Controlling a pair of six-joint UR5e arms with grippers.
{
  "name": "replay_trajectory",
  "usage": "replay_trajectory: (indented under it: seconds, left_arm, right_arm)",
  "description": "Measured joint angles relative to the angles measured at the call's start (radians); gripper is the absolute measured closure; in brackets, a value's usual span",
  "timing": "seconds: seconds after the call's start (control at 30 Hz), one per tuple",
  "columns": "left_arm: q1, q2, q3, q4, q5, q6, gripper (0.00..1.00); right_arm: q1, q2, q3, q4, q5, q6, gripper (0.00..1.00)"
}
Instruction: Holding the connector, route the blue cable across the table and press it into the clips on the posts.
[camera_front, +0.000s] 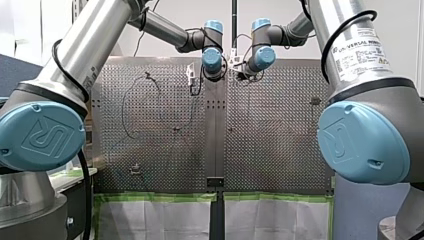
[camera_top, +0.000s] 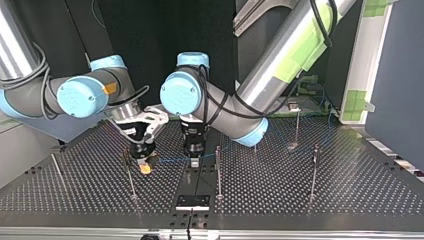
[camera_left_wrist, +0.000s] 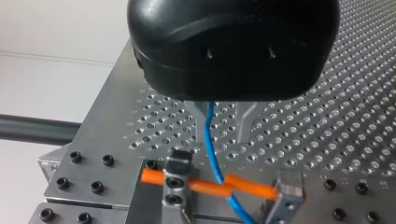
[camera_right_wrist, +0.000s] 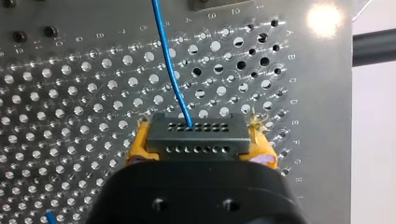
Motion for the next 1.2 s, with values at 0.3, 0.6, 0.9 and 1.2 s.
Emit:
replay_trajectory:
  seconds: [0.3, 0.6, 0.9, 1.2]
  left_arm:
    - [0.0, 0.0, 0.0, -0.011, -0.002, -0.002, 0.98]
    - [-0.015, 0.002, -0.017, -0.014, -0.041, -0.006, 0.98]
    - [-0.04, 0.002, -0.085, 0.036, -0.054, -0.024, 0.98]
    - [-0.05, 0.002, -0.188, 0.139, -0.122, -0.064, 0.98]
  right_arm:
    - [0.001, 0.0, -0.002, 0.002, 0.0, 0.0, 1.0]
    - [0.008, 0.0, 0.001, 0.006, 0.0, 0.0, 1.0]
    - [0.015, -0.001, 0.049, 0.013, 0.0, -0.006, 1.0]
    - [0.008, -0.014, 0.11, 0.014, 0.0, -0.007, 1.0]
